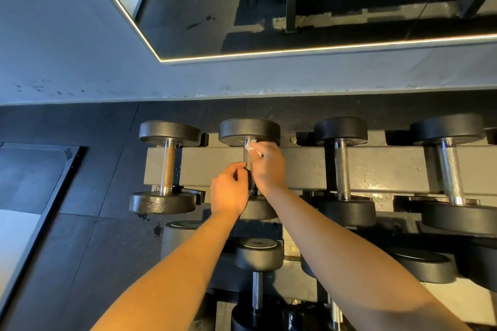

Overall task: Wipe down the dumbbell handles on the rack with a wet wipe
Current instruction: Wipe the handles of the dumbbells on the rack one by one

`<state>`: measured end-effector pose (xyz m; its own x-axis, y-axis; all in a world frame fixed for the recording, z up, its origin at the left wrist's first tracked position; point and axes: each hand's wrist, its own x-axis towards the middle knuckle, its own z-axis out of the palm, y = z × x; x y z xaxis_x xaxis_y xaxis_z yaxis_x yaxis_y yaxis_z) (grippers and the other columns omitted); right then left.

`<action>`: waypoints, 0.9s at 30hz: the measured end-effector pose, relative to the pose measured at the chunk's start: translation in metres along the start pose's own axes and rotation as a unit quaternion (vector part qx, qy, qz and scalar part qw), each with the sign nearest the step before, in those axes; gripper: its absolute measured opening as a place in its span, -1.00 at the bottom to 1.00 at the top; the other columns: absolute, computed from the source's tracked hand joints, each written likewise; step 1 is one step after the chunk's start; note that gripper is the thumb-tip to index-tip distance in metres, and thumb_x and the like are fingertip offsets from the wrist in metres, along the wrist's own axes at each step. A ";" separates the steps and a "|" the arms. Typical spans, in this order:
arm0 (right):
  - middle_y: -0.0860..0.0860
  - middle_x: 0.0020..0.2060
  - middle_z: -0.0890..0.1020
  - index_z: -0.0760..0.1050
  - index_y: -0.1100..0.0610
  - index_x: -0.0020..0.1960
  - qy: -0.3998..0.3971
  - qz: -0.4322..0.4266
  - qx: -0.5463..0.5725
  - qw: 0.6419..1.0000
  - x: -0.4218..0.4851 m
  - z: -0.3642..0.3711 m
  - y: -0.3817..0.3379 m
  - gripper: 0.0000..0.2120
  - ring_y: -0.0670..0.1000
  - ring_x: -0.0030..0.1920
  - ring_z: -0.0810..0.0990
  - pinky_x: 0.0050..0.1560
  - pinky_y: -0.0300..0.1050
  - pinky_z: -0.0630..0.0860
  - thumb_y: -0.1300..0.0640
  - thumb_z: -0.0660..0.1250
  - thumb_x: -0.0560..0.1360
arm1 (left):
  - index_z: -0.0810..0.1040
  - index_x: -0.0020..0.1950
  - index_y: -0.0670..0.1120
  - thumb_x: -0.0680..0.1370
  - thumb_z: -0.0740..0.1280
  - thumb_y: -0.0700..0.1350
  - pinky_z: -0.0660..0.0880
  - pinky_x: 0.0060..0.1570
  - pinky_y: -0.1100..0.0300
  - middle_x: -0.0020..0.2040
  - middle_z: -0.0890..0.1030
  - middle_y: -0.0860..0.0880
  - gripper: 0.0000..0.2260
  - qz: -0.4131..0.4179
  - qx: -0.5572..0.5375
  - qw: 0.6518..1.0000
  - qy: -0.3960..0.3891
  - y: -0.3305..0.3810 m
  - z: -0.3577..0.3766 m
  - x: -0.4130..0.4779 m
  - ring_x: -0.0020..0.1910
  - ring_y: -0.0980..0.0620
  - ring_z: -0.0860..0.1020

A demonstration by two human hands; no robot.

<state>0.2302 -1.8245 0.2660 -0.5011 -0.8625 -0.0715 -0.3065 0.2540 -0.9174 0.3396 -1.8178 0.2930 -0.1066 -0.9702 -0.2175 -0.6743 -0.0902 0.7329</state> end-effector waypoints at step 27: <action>-0.02 0.03 0.69 0.67 0.08 0.14 -0.090 0.046 -0.022 0.995 -0.025 -0.013 0.027 -0.83 -0.15 -0.01 0.59 0.08 -0.36 0.51 0.18 0.37 0.58 | 0.63 0.18 0.11 0.69 0.19 -0.05 0.53 -0.27 0.36 -0.20 0.64 0.12 -0.76 0.007 -0.019 1.000 -0.018 -0.002 -0.003 0.002 -0.22 0.18 0.61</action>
<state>0.2242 -1.7910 0.2482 -0.3770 -0.8978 -0.2277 -0.3019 0.3515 -0.8862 0.3429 -1.8203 0.2935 -0.1431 -0.9626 -0.2300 -0.6445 -0.0858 0.7598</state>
